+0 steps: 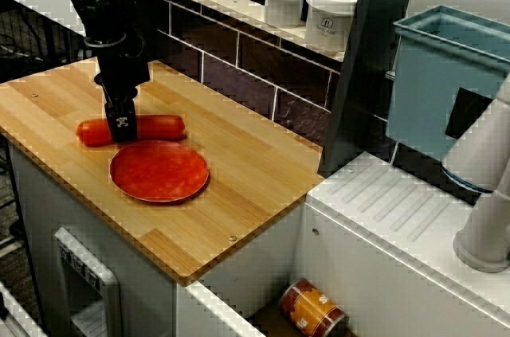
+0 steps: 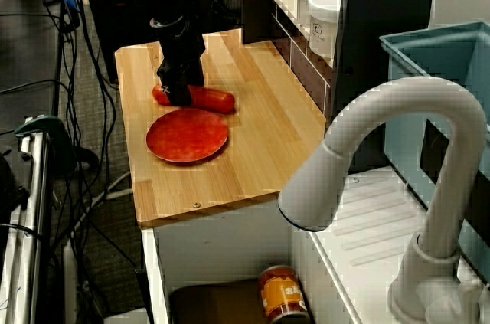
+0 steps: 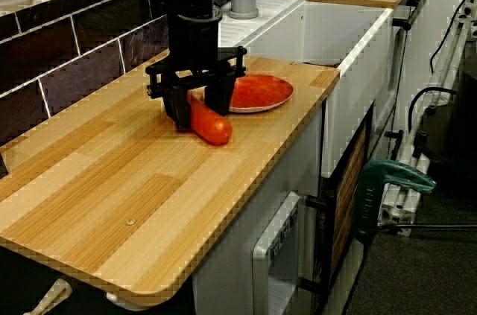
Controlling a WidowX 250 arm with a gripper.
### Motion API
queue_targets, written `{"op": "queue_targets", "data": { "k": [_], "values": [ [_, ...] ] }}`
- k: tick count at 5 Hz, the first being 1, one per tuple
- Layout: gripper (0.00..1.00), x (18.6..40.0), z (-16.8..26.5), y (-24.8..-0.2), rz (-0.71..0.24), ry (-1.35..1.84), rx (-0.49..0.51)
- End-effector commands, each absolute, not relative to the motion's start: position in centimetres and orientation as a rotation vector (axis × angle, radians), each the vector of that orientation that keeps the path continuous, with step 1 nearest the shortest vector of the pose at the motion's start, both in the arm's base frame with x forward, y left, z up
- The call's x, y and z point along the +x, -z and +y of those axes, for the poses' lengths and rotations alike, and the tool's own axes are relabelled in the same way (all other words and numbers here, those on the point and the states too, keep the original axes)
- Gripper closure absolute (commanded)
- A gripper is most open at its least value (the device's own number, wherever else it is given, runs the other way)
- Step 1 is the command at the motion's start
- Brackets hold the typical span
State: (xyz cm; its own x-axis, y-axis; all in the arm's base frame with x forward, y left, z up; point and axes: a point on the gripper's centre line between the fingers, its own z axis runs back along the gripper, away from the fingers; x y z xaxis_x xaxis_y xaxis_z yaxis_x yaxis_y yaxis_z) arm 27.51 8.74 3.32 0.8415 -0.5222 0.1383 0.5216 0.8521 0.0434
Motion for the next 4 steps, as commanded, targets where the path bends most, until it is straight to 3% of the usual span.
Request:
{"op": "queue_targets", "data": {
  "k": [1, 4],
  "values": [
    [1.0, 27.9, 9.7, -4.3, -0.176, 0.537, 0.027],
    [1.0, 27.7, 8.1, -10.7, -0.223, 0.662, -0.077]
  ]
}}
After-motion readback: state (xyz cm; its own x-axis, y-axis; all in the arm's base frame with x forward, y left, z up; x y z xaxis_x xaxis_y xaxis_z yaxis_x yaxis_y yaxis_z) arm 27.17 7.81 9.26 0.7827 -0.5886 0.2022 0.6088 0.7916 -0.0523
